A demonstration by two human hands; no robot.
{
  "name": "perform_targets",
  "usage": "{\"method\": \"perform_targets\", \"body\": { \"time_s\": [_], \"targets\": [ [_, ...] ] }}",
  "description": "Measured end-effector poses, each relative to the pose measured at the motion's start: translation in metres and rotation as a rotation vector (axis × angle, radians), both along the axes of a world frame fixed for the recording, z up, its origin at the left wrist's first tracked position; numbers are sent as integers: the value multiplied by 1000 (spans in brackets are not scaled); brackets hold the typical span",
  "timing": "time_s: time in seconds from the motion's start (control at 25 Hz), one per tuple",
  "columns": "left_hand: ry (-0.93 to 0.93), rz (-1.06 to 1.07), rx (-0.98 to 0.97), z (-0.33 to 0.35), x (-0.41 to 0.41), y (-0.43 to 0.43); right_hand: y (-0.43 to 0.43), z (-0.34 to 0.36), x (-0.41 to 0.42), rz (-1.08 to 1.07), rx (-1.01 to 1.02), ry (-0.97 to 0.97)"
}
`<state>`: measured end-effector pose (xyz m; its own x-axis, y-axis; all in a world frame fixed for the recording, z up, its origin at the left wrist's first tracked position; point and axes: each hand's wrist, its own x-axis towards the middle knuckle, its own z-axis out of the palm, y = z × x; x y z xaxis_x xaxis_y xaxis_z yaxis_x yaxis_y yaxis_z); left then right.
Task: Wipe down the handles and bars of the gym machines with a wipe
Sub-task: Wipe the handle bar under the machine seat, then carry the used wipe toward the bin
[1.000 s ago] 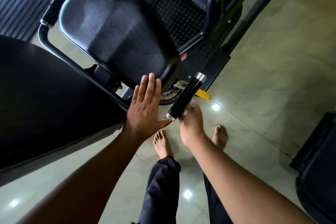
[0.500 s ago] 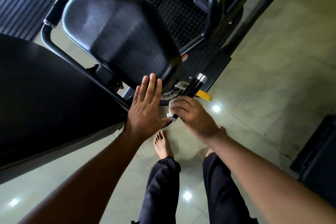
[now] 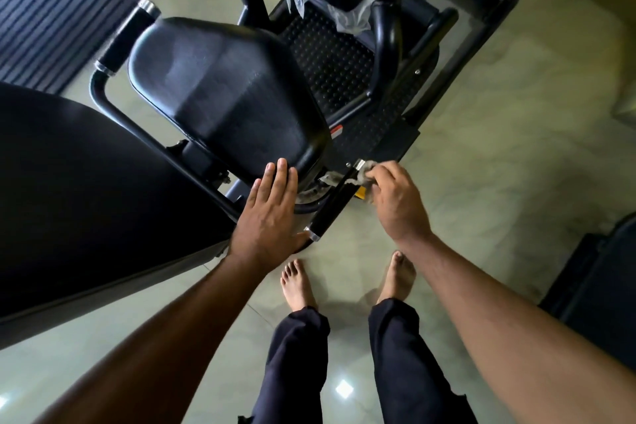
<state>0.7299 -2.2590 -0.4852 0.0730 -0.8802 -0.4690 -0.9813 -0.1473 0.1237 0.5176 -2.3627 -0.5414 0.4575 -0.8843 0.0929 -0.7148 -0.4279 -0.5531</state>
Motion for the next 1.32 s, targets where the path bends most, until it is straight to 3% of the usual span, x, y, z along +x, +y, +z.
{"method": "perform_targets", "body": {
  "time_s": [0.16, 0.44, 0.56, 0.64, 0.8, 1.0, 1.12, 1.32],
  "targets": [
    [65, 32, 45, 48, -11, -14, 1, 57, 0, -317, 321, -216],
    [103, 112, 79, 149, -42, -63, -16, 171, -51, -517, 724, -445],
    [218, 62, 73, 193, -60, -94, -16, 233, -74, -583, 839, -441],
    [267, -27, 81, 215, -70, -111, -10, 263, -88, -625, 777, -441],
    [305, -247, 37, 264, -97, -132, 26, 309, -114, -824, 393, -344],
    [319, -640, 41, 316, -176, -120, 91, 376, -174, -1075, 200, -290],
    [232, -932, 31, 342, -253, -91, 175, 419, -223, -1245, 115, -257],
    [305, -1309, -77, 387, -390, 28, 362, 448, -302, -1563, 97, -256]
  ]
}}
